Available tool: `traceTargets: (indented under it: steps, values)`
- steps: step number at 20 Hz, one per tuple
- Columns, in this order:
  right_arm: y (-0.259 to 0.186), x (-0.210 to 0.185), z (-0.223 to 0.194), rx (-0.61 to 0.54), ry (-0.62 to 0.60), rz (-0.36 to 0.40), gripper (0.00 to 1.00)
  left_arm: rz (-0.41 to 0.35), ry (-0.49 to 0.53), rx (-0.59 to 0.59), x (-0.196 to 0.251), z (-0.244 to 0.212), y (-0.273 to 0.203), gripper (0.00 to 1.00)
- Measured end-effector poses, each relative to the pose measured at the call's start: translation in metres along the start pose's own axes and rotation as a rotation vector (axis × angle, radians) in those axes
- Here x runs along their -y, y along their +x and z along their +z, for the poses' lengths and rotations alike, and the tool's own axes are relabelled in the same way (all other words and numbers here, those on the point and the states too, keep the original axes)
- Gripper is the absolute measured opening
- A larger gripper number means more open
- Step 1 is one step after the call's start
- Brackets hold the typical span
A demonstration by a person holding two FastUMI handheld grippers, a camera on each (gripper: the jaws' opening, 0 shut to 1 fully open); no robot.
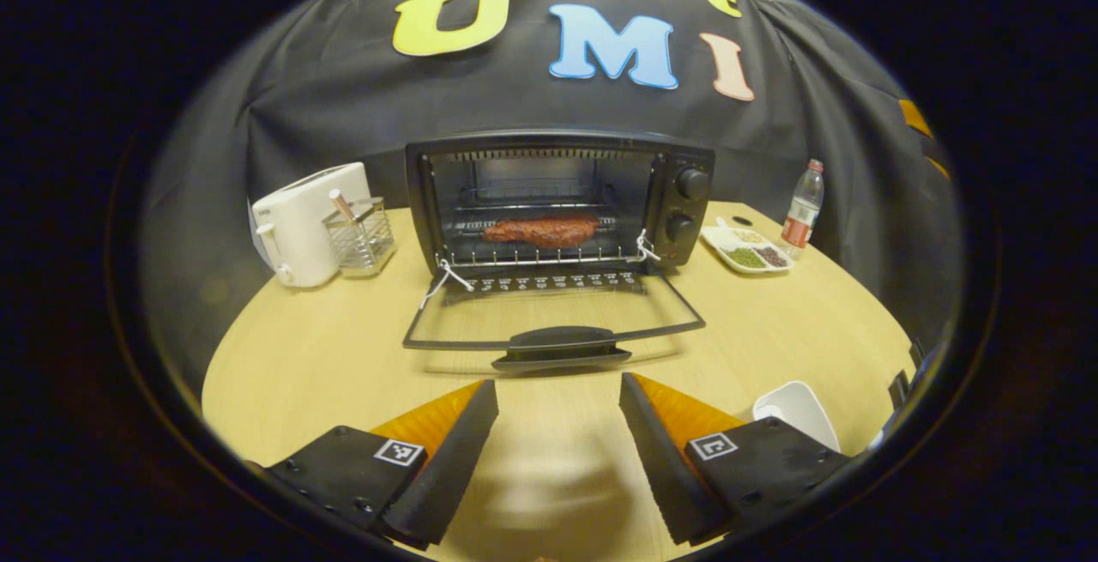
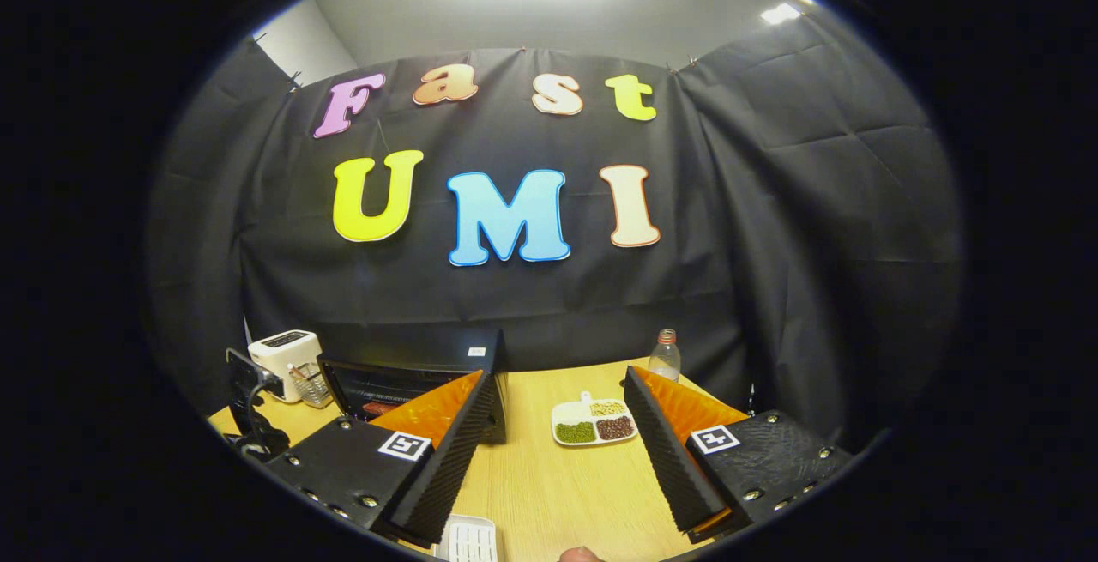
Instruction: Open the electric oven with the left hand, put the food in, and close the electric oven.
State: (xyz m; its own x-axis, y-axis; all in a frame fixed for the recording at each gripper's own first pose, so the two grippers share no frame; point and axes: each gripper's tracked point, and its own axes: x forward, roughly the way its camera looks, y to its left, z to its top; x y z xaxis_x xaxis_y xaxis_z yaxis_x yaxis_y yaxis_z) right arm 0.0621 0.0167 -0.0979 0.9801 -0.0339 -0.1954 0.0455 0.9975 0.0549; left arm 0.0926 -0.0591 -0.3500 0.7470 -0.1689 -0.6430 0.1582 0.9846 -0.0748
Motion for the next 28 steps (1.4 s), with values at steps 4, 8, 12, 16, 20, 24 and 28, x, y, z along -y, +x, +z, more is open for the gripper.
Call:
traceTargets:
  steps: [4,8,12,16,20,24,28]
  values:
    - [-0.007,0.013,-0.002,-0.014,-0.028,-0.038,0.96,-0.005,-0.004,-0.049,0.007,-0.01,0.031,0.96]
    - [-0.013,0.022,-0.003,-0.037,-0.026,-0.068,0.96,0.014,0.008,-0.084,0.005,-0.016,0.05,0.97]
    - [-0.011,0.019,-0.003,-0.044,-0.016,-0.07,0.96,0.03,-0.005,-0.116,0.002,-0.026,0.062,0.96]
    - [-0.014,0.009,-0.001,-0.039,-0.04,-0.045,0.96,0.04,0.034,-0.094,0.002,-0.02,0.072,0.96]
    - [-0.017,-0.007,-0.004,-0.044,-0.052,0.005,0.96,0.052,0.006,-0.077,0.003,-0.017,0.073,0.92]
    - [-0.015,-0.019,-0.004,-0.05,-0.053,0.043,0.96,0.046,-0.012,-0.063,0.003,-0.01,0.067,1.0]
    - [-0.011,-0.031,-0.008,-0.058,-0.044,0.085,0.96,0.058,0.015,0.003,0.002,0.008,0.05,0.96]
